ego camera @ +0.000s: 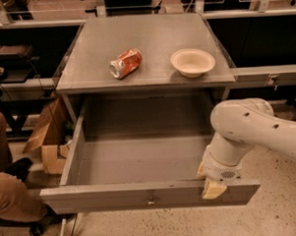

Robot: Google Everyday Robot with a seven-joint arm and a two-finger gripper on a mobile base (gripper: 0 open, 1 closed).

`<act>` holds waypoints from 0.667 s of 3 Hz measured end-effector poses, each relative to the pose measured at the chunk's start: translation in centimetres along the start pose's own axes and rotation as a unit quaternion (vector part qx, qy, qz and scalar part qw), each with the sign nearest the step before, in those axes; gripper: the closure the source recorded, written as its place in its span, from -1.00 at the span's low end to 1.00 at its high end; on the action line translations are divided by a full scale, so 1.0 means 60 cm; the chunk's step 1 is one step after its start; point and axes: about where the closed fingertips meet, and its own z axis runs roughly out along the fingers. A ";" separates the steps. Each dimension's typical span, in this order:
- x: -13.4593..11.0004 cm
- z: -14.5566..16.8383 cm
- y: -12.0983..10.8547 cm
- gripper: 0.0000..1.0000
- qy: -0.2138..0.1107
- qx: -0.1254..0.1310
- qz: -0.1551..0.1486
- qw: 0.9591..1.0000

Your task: Open top drawer

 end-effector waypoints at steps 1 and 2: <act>-0.002 -0.002 0.000 -0.27 -0.001 0.003 0.001 1.000; -0.002 -0.002 0.000 -0.86 -0.001 0.003 0.000 1.000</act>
Offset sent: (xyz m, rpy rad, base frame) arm -0.0001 0.0007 0.0012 0.0012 -0.0058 -0.0020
